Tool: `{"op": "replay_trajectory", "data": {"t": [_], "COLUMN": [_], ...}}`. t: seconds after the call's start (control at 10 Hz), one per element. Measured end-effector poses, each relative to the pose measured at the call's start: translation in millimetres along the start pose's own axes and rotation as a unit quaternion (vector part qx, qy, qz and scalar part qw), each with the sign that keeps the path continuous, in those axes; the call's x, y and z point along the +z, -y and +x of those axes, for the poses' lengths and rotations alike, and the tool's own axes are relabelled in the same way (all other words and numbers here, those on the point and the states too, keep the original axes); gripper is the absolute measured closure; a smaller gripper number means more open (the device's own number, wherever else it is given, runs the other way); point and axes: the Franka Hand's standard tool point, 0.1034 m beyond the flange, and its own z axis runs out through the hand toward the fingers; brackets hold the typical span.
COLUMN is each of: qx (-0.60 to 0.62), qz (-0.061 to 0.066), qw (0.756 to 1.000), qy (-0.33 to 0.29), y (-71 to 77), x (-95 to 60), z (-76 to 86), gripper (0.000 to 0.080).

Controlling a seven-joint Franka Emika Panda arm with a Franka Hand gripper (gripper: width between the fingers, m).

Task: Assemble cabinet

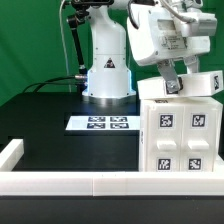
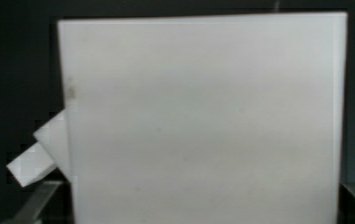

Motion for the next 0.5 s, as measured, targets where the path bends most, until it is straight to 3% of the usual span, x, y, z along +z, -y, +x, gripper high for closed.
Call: {"op": "replay_trajectory", "data": {"t": [0.1,0.2,0.3,0.5], "qx": [-0.01,-0.013,-0.013,-0.034], "qz": [-0.001,-0.001,-0.001,0.006], "qw": [1.0,1.0,1.0,0.999], "qy": [0.002,0.002,0.002,0.013], "y": [-0.8,-1.1,-1.3,0.5], "x": [0.3,0.5,0.5,-14.9], "z": [-0.3,-0.4,-0.5,-6.4], "gripper": [0.0238,0.0165,0.0036,0.0011]}}
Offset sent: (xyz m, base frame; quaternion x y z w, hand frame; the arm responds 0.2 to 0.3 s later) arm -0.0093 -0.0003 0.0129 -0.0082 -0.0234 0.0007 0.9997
